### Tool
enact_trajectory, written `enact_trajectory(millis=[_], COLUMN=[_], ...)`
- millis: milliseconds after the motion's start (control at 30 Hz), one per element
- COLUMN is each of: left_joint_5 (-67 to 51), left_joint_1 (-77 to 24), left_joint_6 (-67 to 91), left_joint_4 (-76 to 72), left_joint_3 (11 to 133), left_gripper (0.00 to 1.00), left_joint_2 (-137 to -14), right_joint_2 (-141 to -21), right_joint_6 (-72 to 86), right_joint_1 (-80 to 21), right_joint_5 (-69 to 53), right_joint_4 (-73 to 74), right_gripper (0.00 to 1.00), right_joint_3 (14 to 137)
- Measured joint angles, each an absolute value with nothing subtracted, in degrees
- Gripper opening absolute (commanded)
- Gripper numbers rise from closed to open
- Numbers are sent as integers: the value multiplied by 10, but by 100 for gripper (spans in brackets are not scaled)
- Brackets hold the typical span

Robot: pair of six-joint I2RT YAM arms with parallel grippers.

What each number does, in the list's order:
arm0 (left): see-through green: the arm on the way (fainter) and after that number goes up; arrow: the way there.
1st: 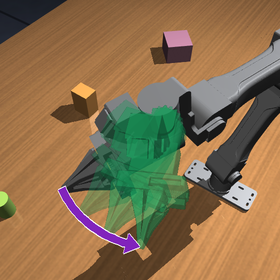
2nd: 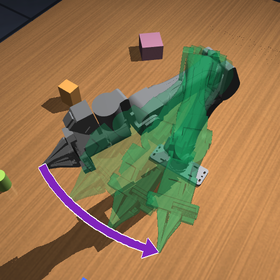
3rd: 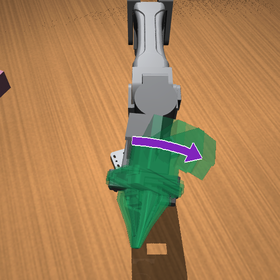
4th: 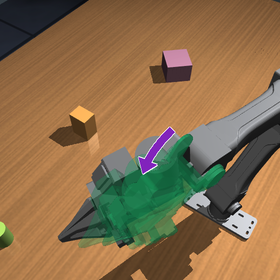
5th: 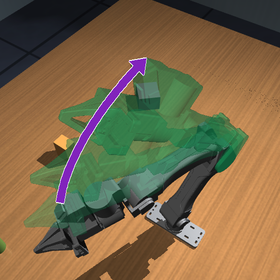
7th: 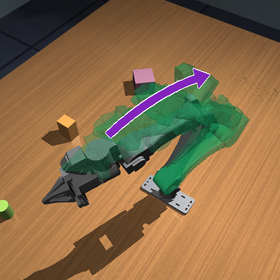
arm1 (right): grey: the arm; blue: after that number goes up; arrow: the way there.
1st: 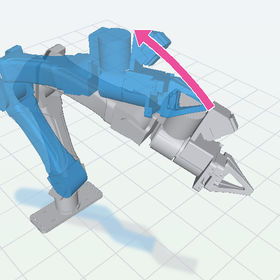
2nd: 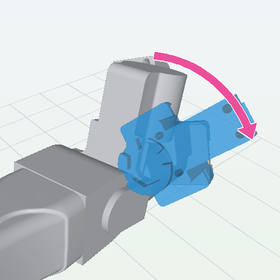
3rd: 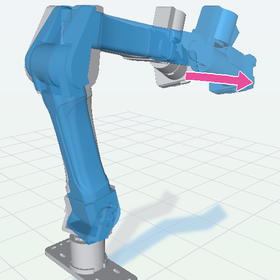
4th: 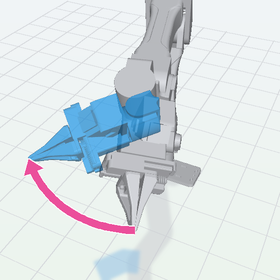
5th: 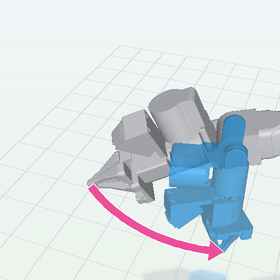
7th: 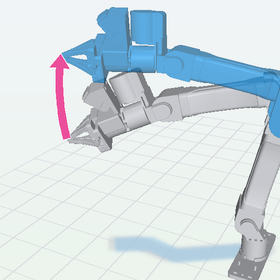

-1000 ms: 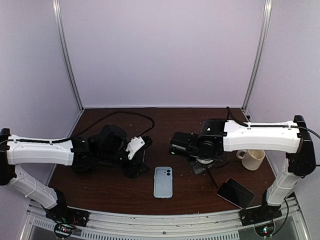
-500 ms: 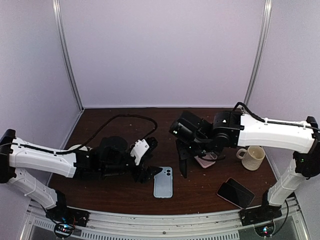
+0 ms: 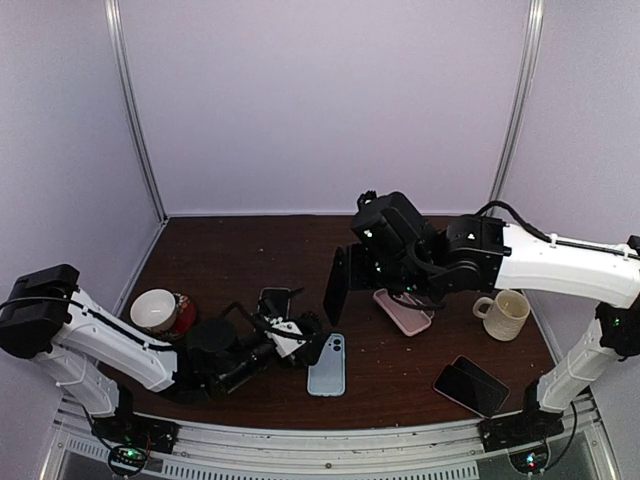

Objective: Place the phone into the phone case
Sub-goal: Pass from the right arm to the left

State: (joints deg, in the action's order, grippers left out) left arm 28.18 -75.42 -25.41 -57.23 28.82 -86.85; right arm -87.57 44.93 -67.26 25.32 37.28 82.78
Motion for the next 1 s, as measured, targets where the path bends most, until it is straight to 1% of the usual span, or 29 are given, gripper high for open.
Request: enact_trajectory(millis=[133,267,433,567,700,900,1000], left_joint_5=[296,321,380,415,441,477,488], left_joint_1=[-757,-766,-770,-770,-770,-768,-767], left_joint_6=[-320,-323,-334,-413,-475,-519,-539], left_joint_4=[-648,-645,-671,-737,-747,-762,-767], left_joint_3=[289,325,385,415,437,453,464], left_gripper=[91,79,69,68,67,67,63], left_joint_2=[-884,-886,-912,-978,-1032,-1035,-1035], right_joint_2=[-869,-864,-864,-864,-864,-864,-864], right_joint_6=[449,449,448,447,447,446,444], right_joint_1=[-677,-680,-688,-695,-699,-703,-704], right_joint_5=[260,276,300,312,320,324,324], right_joint_4=[343,315,297,279,268,259,257], right_gripper=[0,0,0,0,0,0,0], right_joint_3=[830,831,842,847,848,848,848])
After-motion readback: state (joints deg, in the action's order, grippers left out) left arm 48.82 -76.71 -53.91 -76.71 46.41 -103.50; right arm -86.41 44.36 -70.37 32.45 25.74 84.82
